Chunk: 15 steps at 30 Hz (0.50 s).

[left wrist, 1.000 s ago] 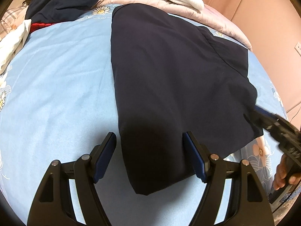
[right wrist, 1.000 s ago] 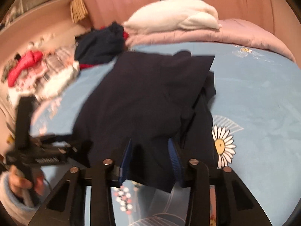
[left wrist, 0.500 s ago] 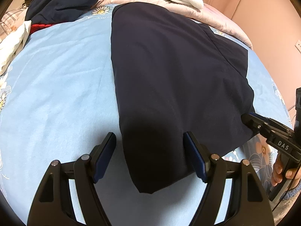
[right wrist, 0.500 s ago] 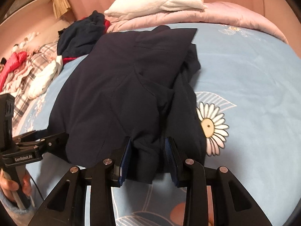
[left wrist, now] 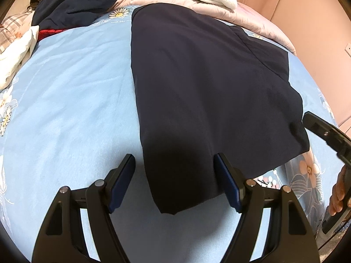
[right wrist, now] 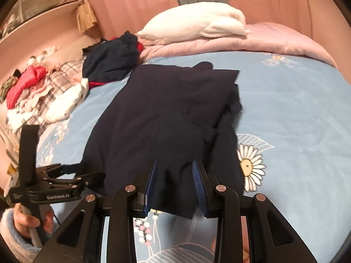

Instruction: Fold large clothes

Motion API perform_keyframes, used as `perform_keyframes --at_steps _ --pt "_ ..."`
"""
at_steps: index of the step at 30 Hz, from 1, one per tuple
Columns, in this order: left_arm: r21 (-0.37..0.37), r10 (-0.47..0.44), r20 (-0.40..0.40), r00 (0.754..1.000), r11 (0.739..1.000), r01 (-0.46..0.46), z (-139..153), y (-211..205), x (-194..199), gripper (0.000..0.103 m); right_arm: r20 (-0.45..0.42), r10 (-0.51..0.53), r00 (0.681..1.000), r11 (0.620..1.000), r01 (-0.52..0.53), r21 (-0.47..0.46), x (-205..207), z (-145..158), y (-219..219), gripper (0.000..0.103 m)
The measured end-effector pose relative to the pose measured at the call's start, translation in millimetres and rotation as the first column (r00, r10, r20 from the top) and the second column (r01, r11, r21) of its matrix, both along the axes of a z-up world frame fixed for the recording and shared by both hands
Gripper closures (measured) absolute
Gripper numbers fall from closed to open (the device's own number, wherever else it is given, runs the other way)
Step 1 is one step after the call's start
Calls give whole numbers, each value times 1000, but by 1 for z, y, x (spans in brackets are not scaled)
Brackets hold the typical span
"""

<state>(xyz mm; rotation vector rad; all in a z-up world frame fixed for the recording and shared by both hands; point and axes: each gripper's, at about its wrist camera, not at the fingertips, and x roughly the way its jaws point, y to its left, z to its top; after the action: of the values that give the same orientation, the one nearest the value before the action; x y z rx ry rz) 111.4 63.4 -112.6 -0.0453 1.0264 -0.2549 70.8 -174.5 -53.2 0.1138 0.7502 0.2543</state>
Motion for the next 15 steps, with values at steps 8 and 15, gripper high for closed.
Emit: perform_keyframes --at_steps 8,15 --pt "-1 -7 -5 1000 1000 7 -1 1 2 28 -82 -44 996 997 39 -63 30 -6 0 68" --pt "19 -12 22 1000 1000 11 13 0 3 28 27 -40 999 999 39 27 60 34 -5 68"
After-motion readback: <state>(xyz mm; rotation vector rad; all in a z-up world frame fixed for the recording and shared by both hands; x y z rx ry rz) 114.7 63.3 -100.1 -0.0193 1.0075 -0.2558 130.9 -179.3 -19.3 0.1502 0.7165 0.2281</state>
